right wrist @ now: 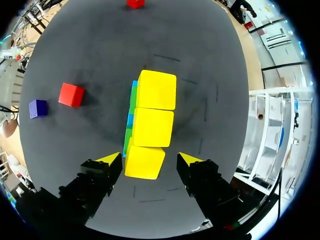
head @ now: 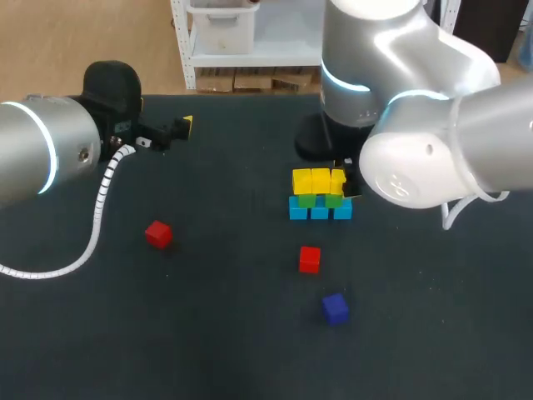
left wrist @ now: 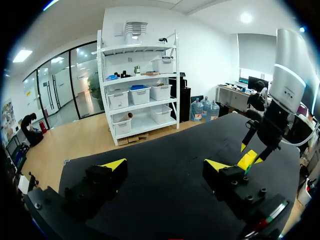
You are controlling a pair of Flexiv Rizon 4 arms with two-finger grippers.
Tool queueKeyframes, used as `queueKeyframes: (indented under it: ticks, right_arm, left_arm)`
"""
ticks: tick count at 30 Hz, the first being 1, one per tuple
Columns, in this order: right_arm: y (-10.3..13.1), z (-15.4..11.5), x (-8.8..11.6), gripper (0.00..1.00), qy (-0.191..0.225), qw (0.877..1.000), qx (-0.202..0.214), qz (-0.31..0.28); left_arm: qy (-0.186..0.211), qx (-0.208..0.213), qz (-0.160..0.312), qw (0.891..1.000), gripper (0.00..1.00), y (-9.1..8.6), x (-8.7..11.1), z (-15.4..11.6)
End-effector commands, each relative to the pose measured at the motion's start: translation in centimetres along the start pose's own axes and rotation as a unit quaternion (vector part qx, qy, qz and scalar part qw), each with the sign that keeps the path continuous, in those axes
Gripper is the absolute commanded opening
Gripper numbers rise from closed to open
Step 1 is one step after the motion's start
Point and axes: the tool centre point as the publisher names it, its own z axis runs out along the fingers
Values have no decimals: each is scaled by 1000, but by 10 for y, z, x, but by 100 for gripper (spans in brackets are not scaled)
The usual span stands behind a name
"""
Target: Place the blue cubes, place green cubes on the blue cubes, place the yellow cubes on the green cubes, then place the red cubes on the yellow cubes, and place purple cube on the red cubes.
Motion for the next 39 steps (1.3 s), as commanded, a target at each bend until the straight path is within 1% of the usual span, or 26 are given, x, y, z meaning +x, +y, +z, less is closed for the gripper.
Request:
queueKeyframes:
  ticks: [1,2,4,6,8,11,13,23,28,30,33,39]
  right_arm:
    - [3,1,2,65,0,1000,6,1]
    - [2,1,2,61,1,1000,7,1]
    - [2,1,2,56,1,1000,7,1]
    - [2,1,2,56,2,1000,8,3]
    - [2,1,2,62,4,1000,10,3]
    - [2,0,3,65,5,1000,13,3]
    - [2,0,3,65,4,1000,14,2]
    - [1,-1,2,73,5,1000,17,2]
    - [-1,0,1,72,6,1000,23,9]
    - [-2,0,1,67,5,1000,23,13]
    - [-3,1,2,49,4,1000,22,16]
    - [-2,0,2,50,3,1000,16,18]
  left_arm:
    - [-4,-5,-1,1000,100,-2,2,0]
    - [-4,-5,-1,1000,100,-2,2,0]
    - [-4,-5,-1,1000,100,-2,2,0]
    - [-4,-5,-1,1000,100,-2,2,0]
    - [-4,-5,-1,1000,100,-2,2,0]
    - [-4,-5,-1,1000,100,-2,2,0]
    - [-4,-5,-1,1000,100,-2,2,0]
    - [-4,-5,-1,1000,100,-2,2,0]
    - [-4,-5,-1,1000,100,-2,2,0]
    - [-4,-5,-1,1000,100,-2,2,0]
    - [-4,-5,-1,1000,100,-2,2,0]
    - [-4,-5,-1,1000,100,-2,2,0]
